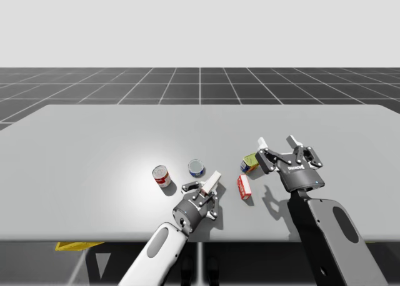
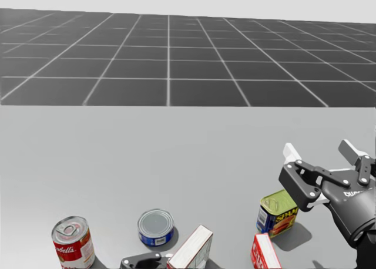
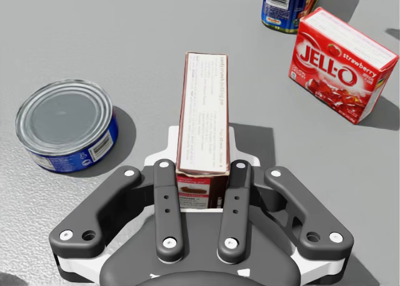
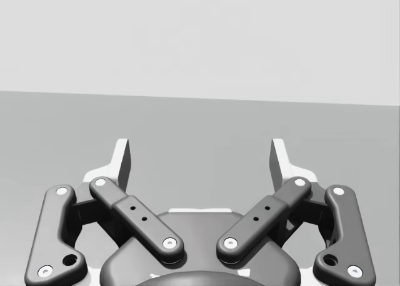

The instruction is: Lift the pudding box off the table.

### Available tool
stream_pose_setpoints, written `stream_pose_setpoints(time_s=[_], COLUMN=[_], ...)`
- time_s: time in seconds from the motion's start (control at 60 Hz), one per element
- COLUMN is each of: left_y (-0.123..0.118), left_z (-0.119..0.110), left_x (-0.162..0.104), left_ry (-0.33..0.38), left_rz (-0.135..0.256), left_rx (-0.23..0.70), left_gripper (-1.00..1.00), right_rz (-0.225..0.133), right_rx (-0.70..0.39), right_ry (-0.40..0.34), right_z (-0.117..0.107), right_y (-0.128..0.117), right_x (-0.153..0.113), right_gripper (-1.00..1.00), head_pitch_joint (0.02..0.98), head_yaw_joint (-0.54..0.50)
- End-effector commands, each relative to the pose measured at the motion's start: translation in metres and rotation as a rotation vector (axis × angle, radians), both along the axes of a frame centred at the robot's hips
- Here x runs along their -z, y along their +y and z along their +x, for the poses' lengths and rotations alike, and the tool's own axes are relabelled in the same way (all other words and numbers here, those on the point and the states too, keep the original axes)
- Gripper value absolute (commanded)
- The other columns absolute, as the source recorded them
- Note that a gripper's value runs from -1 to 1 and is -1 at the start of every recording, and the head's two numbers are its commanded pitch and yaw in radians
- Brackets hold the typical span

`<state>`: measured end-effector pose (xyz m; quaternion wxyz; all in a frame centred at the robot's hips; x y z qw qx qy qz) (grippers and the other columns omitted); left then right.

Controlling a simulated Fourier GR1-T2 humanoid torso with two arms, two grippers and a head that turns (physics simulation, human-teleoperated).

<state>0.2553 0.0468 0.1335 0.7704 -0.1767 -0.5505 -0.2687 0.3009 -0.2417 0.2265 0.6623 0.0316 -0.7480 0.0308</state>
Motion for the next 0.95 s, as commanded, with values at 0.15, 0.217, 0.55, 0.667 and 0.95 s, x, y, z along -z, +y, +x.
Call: stream_pose_setpoints(time_s=[0.15,0.217,0.55,0.667,0.95], left_y=[-0.008,-0.009,-0.008,-0.008,-0.008], left_z=[-0.007,-0.011,-0.011,-0.003,0.010], left_x=[-0.003,-0.017,-0.088,-0.116,-0.190], left_ry=[-0.004,-0.038,-0.145,-0.203,-0.344], left_rz=[-0.012,-0.026,-0.056,-0.063,-0.109], left_rx=[0.073,0.075,0.078,0.076,0.083], left_gripper=[0.99,0.97,0.96,0.97,0.96], right_rz=[0.001,0.002,0.006,0.006,0.001], right_rx=[0.002,0.001,0.002,0.003,0.003], right_ry=[0.002,0.002,0.003,0.004,0.003], right_z=[0.001,0.000,0.001,0.002,0.001], right_y=[-0.001,-0.001,-0.003,-0.003,-0.003], right_x=[0.001,0.001,0.001,0.001,0.001], right_gripper=[-1.00,-1.00,-1.00,-1.00,-1.00], head_pitch_joint=[0.457,0.459,0.442,0.440,0.436], head_yaw_joint=[-0.08,-0.08,-0.07,-0.07,-0.07])
